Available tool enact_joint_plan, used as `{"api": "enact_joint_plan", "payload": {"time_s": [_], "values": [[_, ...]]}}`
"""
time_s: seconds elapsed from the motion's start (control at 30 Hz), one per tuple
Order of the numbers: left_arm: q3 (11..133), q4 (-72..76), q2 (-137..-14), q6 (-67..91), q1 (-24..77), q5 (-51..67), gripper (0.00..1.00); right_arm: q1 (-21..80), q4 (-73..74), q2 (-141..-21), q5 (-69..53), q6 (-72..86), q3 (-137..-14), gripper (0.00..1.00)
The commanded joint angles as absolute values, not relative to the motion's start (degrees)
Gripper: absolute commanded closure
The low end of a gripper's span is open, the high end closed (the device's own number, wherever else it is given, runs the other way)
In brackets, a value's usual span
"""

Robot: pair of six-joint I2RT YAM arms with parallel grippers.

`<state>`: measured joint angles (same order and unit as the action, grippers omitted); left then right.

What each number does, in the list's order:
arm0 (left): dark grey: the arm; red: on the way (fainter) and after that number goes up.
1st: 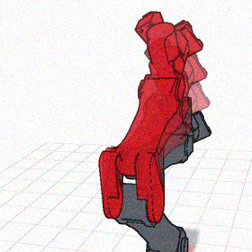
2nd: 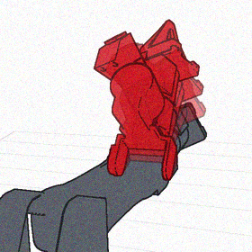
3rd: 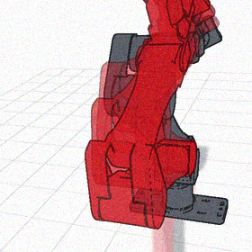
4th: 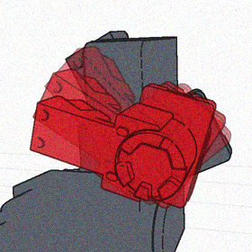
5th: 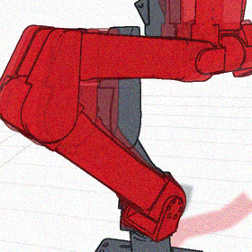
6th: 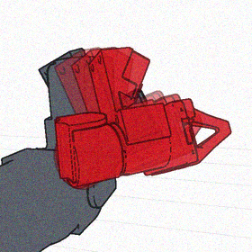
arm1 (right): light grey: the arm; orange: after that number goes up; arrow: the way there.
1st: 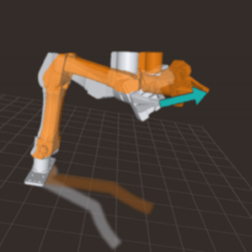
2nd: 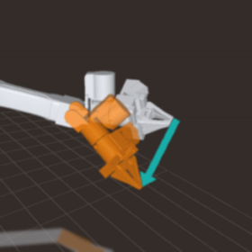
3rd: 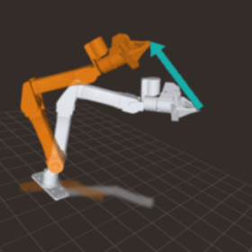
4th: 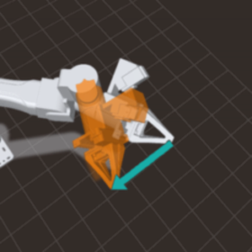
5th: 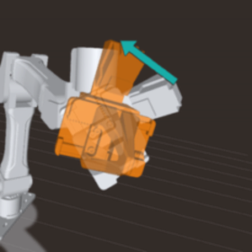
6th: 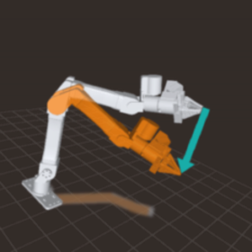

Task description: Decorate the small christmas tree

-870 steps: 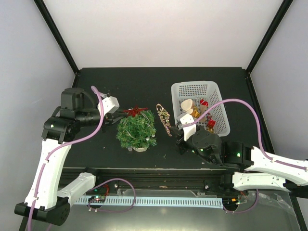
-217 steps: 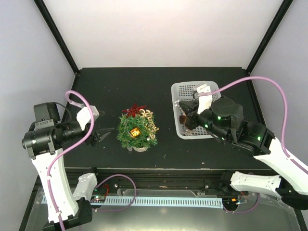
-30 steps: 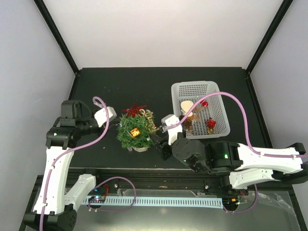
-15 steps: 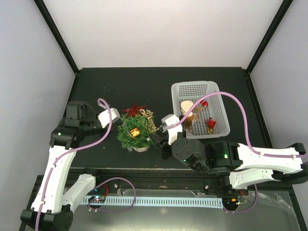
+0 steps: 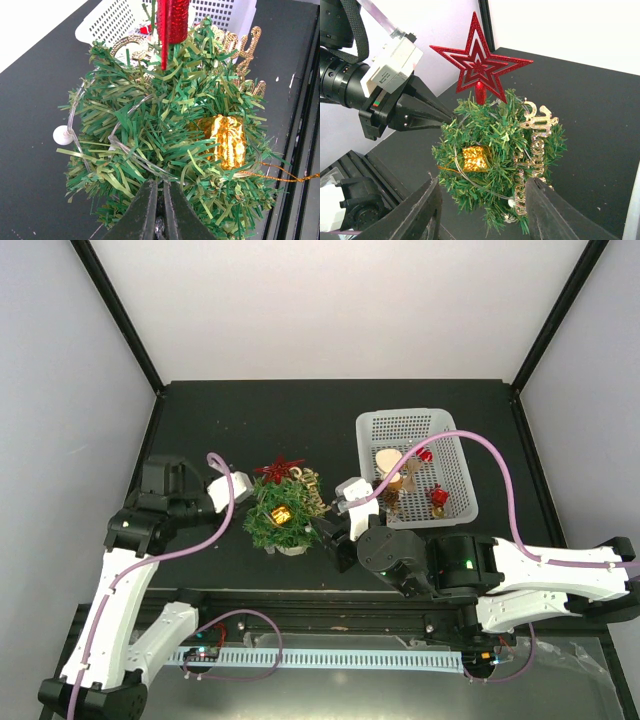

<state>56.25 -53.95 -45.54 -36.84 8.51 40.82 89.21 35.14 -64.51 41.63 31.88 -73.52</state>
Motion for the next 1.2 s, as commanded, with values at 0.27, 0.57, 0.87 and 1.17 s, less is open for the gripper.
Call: {"api": "enact_joint_plan", "payload": {"time_s": [0.27, 0.57, 0.87, 1.17], "values": [[57.2, -53.8, -43.6, -35.4, 9.5, 37.2, 0.68, 88.9, 34.8, -64.8, 42.5, 32.6, -74.2, 0.52], [59.6, -54.0, -41.3, -34.6, 9.4, 33.3, 0.56, 88.9, 35.4, -64.9, 42.8, 32.8, -74.3, 0.52], [63.8, -59.7, -38.7, -34.7, 9.4, 31.9, 0.45, 88.7, 36.7, -63.7, 42.8, 33.8, -73.3, 0.51], [72.0, -69.9, -32.4, -33.8, 9.2, 29.0, 0.39, 87.7, 44.5, -56.3, 43.4, 34.6, -72.1, 0.35]]}}
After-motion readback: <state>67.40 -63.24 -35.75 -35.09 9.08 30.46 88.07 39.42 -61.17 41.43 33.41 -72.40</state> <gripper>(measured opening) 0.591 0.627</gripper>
